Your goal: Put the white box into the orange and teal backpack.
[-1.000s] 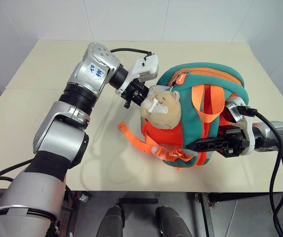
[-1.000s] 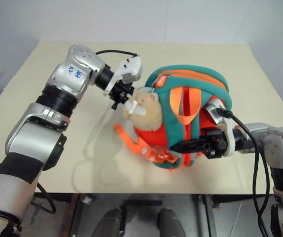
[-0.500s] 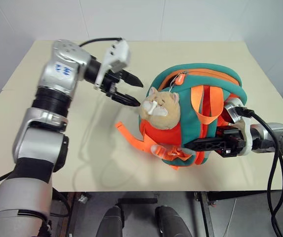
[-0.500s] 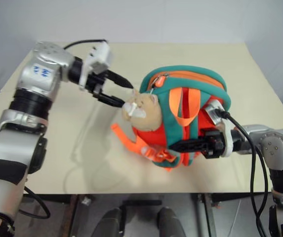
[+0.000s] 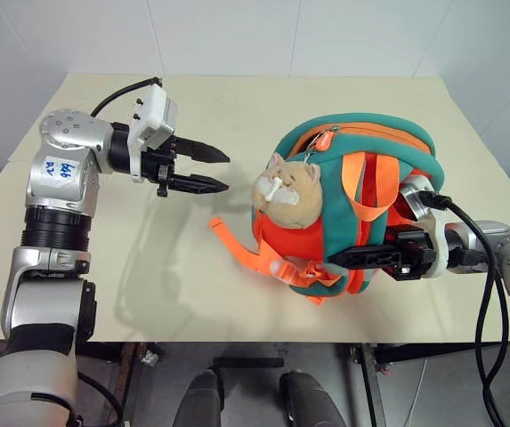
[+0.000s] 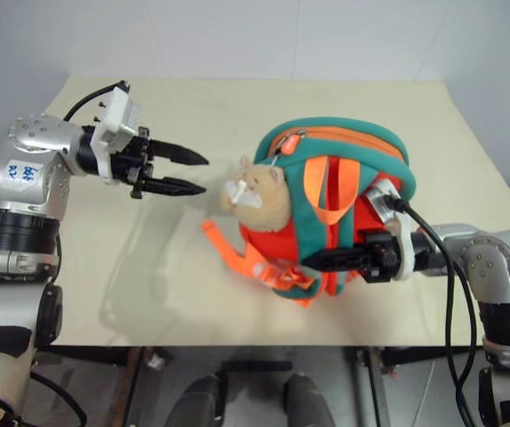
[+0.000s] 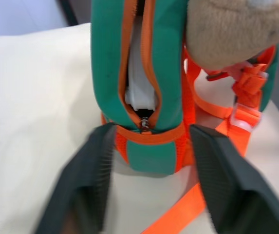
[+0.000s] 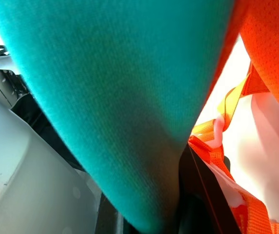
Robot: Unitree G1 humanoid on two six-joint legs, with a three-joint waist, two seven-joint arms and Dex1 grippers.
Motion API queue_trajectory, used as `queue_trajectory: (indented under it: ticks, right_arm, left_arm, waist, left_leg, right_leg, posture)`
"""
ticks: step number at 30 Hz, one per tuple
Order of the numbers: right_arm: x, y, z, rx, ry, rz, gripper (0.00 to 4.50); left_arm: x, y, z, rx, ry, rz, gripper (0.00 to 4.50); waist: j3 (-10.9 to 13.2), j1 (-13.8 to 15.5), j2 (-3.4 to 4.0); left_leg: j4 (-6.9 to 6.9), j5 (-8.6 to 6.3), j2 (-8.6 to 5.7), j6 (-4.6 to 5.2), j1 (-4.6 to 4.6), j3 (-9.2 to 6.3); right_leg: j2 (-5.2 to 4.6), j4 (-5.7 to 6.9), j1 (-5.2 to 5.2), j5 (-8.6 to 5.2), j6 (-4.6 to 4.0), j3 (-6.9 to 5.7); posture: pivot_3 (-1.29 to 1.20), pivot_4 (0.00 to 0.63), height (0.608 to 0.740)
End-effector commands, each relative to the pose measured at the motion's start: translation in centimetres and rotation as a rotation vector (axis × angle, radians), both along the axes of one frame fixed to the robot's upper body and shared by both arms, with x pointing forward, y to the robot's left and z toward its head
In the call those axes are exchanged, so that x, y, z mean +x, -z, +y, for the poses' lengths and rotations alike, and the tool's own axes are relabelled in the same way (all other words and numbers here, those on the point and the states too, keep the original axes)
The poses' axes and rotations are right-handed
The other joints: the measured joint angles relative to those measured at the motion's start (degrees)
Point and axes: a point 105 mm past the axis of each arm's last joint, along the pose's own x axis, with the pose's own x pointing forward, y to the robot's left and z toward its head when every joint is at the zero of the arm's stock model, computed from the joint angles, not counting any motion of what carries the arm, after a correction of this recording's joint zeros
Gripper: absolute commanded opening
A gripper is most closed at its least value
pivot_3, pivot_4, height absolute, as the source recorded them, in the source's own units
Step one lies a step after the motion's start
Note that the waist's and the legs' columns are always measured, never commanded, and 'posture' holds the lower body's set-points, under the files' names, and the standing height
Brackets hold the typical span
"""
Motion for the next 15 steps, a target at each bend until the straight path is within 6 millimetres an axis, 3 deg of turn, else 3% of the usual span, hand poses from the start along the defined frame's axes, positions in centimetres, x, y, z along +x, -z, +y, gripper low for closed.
queue_trajectory:
  ticks: [1, 5, 15]
  right_arm:
    - [0.0, -0.8, 0.3, 0.013, -0.020, -0.033, 0.13]
    - [0.0, -0.9, 0.2, 0.010, -0.017, -0.037, 0.13]
    - [-0.3, -0.8, 0.1, 0.012, 0.002, -0.042, 0.13]
  left_arm:
    - [-0.1, -0.4, -0.6, -0.009, 0.012, -0.051, 1.27]
    - [0.5, 0.4, -1.8, -0.003, 0.016, -0.030, 0.04]
    - [2.1, 1.2, -4.9, -0.027, 0.002, -0.017, 0.01]
  waist:
    - [0.00, 0.00, 0.00]
    - [0.00, 0.01, 0.00]
    - [0.00, 0.03, 0.00]
  left_leg:
    - [0.01, 0.01, 0.00, 0.02, 0.00, 0.00]
    - [0.03, 0.04, -0.01, 0.05, 0.02, 0.00]
    - [-0.02, 0.04, -0.01, 0.05, 0.00, 0.01]
  right_leg:
    - [0.00, 0.00, 0.01, 0.03, 0.02, 0.00]
    - [0.00, 0.00, 0.04, 0.07, 0.03, 0.00]
    - [0.01, -0.03, -0.01, 0.07, 0.03, 0.02]
  posture:
    - [0.00, 0.150, 0.740]
    - [0.00, 0.150, 0.740]
    - [0.00, 0.150, 0.740]
